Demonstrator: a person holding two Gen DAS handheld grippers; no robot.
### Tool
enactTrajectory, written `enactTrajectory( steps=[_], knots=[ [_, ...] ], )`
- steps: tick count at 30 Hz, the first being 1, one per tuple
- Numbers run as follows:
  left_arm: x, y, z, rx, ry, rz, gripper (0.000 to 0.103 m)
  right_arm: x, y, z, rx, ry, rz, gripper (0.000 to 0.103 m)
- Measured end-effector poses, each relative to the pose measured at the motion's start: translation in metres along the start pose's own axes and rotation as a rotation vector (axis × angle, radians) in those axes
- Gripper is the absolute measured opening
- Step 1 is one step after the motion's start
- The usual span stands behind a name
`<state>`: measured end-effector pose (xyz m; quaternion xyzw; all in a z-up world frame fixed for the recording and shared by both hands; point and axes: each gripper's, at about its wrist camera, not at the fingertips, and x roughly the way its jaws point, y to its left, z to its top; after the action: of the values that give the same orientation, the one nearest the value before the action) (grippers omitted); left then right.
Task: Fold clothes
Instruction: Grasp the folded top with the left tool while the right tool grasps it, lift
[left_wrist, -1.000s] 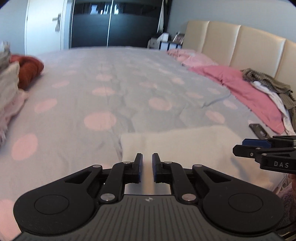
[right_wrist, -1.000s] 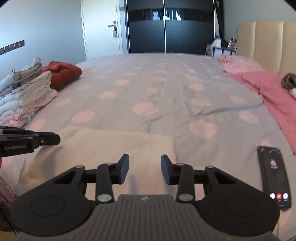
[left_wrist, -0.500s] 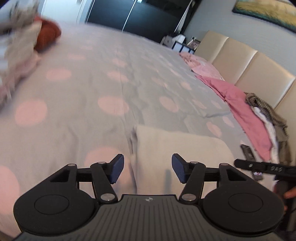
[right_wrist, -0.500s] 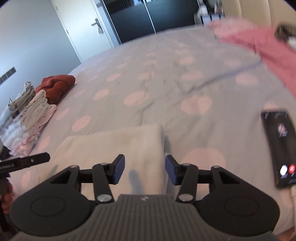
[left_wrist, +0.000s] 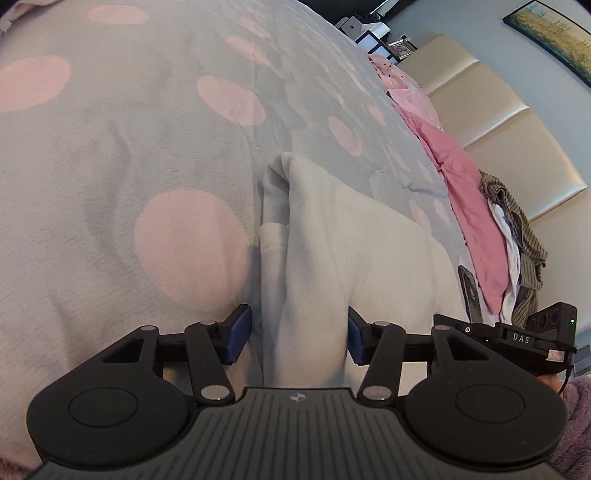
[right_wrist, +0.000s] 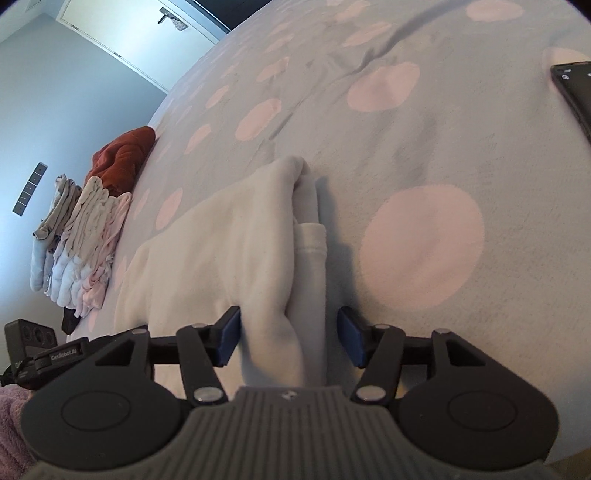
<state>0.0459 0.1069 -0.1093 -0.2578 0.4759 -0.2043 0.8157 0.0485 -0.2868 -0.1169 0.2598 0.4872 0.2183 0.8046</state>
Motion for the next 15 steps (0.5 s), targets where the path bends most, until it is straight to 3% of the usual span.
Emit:
enactTrajectory(
  steps=[1,3,6,15],
  knots=[
    [0.002,-0.001,0.000,0.008,-0.004,-0.007,0.045,0.002,0.000,0.000,-0.004,-0.002,0.012,0.058],
    [0.004,0.000,0.001,0.008,-0.012,-0.022,0.040,0.007,0.000,0.000,-0.012,-0.007,0.034,0.045],
    [0.002,-0.002,0.000,0.007,-0.031,-0.040,0.031,0.011,0.000,0.000,-0.001,-0.020,0.069,0.039],
    [-0.038,-0.021,0.009,0.042,-0.142,-0.087,0.025,-0.016,0.027,0.006,0.000,-0.087,0.162,0.035]
  ],
)
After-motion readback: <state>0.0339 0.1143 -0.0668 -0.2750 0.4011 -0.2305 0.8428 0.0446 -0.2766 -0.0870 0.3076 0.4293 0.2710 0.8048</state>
